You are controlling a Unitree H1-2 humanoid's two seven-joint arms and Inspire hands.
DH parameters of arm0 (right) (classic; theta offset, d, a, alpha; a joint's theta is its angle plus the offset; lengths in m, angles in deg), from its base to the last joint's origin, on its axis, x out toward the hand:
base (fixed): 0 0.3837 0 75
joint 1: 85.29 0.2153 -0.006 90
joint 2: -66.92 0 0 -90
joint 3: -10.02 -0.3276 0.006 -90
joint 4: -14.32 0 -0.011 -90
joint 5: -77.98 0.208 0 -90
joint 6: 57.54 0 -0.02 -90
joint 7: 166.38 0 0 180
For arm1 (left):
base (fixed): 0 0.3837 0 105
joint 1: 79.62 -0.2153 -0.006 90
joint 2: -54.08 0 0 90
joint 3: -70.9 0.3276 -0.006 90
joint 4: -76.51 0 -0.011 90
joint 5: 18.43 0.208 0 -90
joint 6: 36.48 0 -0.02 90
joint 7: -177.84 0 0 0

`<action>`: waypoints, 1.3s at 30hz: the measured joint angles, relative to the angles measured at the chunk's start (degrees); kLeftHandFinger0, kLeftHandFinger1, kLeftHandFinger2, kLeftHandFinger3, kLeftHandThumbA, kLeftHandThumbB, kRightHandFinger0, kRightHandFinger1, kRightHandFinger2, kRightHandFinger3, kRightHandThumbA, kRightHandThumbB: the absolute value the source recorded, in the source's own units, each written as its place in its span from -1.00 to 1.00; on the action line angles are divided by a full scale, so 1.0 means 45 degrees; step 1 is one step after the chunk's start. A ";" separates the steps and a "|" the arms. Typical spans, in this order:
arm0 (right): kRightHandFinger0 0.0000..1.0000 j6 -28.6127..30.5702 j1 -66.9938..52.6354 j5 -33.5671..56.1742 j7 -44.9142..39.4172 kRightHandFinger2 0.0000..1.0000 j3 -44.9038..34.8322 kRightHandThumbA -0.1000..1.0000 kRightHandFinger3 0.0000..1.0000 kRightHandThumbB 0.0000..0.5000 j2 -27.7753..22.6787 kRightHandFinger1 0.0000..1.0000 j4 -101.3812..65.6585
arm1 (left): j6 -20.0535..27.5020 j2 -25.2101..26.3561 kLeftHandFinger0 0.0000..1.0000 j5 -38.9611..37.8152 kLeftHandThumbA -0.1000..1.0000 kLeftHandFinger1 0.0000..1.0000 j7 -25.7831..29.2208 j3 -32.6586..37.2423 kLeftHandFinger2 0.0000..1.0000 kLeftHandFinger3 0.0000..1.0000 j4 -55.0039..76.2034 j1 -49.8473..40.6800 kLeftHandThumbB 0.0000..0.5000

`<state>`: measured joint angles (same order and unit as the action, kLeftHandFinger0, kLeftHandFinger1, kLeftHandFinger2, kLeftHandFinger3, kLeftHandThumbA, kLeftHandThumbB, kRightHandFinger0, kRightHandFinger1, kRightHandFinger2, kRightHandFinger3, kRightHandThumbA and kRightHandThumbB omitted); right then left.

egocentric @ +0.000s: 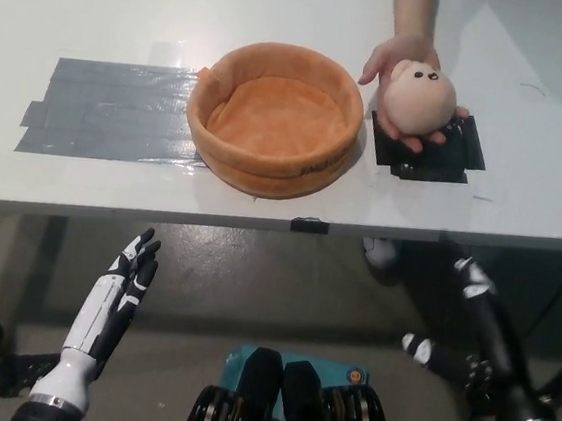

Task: A person hands a emotional support dumpling to the robot which it grabs with its right hand and places in the soft place kept infront of it in the centre of the desk

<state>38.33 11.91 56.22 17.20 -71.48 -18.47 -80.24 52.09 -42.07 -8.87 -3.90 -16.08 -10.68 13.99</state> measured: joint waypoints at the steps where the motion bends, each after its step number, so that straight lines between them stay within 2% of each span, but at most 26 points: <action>1: 1.00 -0.0089 0.0066 -0.0015 -0.0003 1.00 -0.0227 0.89 1.00 0.04 0.0001 1.00 -0.0608 | -0.0006 -0.0002 1.00 0.0011 0.96 1.00 0.0000 0.0000 1.00 1.00 0.0000 -0.0002 -0.79; 6: 1.00 -0.1095 0.1103 -0.0078 -0.0217 1.00 -0.1078 0.90 1.00 0.18 -0.0146 1.00 -0.2761 | -0.0016 -0.0003 1.00 0.0027 0.96 1.00 0.0000 -0.0004 1.00 1.00 0.0000 -0.0003 -0.75; 7: 1.00 -0.1455 0.1692 -0.0095 -0.0369 1.00 -0.1232 0.93 1.00 0.16 -0.0294 1.00 -0.3124 | -0.0018 -0.0005 1.00 0.0027 0.96 1.00 0.0000 -0.0003 1.00 1.00 0.0000 -0.0001 -0.76; 11: 1.00 -0.2510 0.3604 -0.0193 -0.0861 1.00 -0.1563 0.96 1.00 0.32 -0.1019 1.00 -0.3411 | -0.0028 -0.0007 1.00 0.0035 0.98 1.00 -0.0001 -0.0002 1.00 1.00 0.0014 0.0001 -0.75; 12: 1.00 -0.2789 0.4233 -0.0195 -0.1022 1.00 -0.1623 0.91 1.00 0.37 -0.1277 1.00 -0.3333 | -0.0027 -0.0005 1.00 0.0042 0.99 1.00 -0.0001 -0.0002 1.00 1.00 0.0021 0.0000 -0.76; 15: 1.00 -0.3410 0.5375 -0.0178 -0.1305 1.00 -0.1663 0.84 1.00 0.30 -0.1616 1.00 -0.2841 | -0.0025 -0.0005 1.00 0.0058 0.98 1.00 0.0000 -0.0003 1.00 1.00 0.0037 0.0002 -0.82; 17: 1.00 -0.4096 0.6654 -0.0187 -0.1681 1.00 -0.1576 0.69 1.00 0.20 -0.1810 1.00 -0.2014 | -0.0016 -0.0005 1.00 0.0067 0.98 1.00 0.0000 -0.0005 1.00 1.00 0.0092 0.0008 -0.78; 20: 1.00 -0.4655 0.7773 -0.0252 -0.2051 1.00 -0.1221 0.78 1.00 0.39 -0.1890 1.00 -0.0852 | -0.0016 -0.0006 1.00 0.0065 0.98 1.00 -0.0001 -0.0008 1.00 1.00 0.0211 0.0015 -0.75; 26: 1.00 -0.5349 0.9484 -0.0405 -0.2749 1.00 -0.0374 0.80 1.00 0.38 -0.1940 1.00 0.1539 | -0.0019 -0.0003 1.00 0.0081 0.98 1.00 -0.0001 -0.0004 1.00 1.00 0.0273 0.0016 -0.79; 27: 1.00 -0.5495 0.9764 -0.0430 -0.2884 1.00 -0.0192 0.84 1.00 0.32 -0.1956 1.00 0.1966 | -0.0019 -0.0004 1.00 0.0084 0.96 1.00 -0.0001 -0.0003 1.00 1.00 0.0279 0.0020 -0.76; 31: 1.00 -0.5853 1.0684 -0.0539 -0.3261 1.00 0.0486 0.79 1.00 0.39 -0.1961 1.00 0.3335 | -0.0026 -0.0007 1.00 0.0052 0.94 1.00 -0.0004 -0.0011 1.00 1.00 0.0282 0.0032 -0.74; 32: 1.00 -0.5901 1.0878 -0.0538 -0.3335 1.00 0.0554 0.79 1.00 0.40 -0.1950 1.00 0.3604 | -0.0026 -0.0010 1.00 0.0043 0.94 1.00 -0.0005 -0.0010 1.00 1.00 0.0284 0.0038 -0.74; 34: 1.00 -0.5985 1.1221 -0.0540 -0.3449 1.00 0.0728 0.95 1.00 0.50 -0.1921 1.00 0.4285 | -0.0033 -0.0013 1.00 0.0043 0.95 1.00 -0.0004 -0.0012 1.00 1.00 0.0288 0.0040 -0.70; 36: 1.00 -0.6051 1.1642 -0.0585 -0.3558 1.00 0.1058 0.89 1.00 0.51 -0.1918 1.00 0.5116 | -0.0036 -0.0017 1.00 0.0050 0.96 1.00 -0.0004 -0.0009 1.00 1.00 0.0291 0.0040 -0.69; 39: 1.00 -0.6071 1.2121 -0.0634 -0.3709 1.00 0.1438 0.87 1.00 0.54 -0.1816 1.00 0.6340 | -0.0043 -0.0019 1.00 0.0057 0.95 1.00 -0.0004 -0.0009 1.00 1.00 0.0302 0.0053 -0.80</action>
<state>11.02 66.46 53.37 0.51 -65.01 -26.64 -51.71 51.90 -42.16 -8.61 -3.92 -16.12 -9.33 14.23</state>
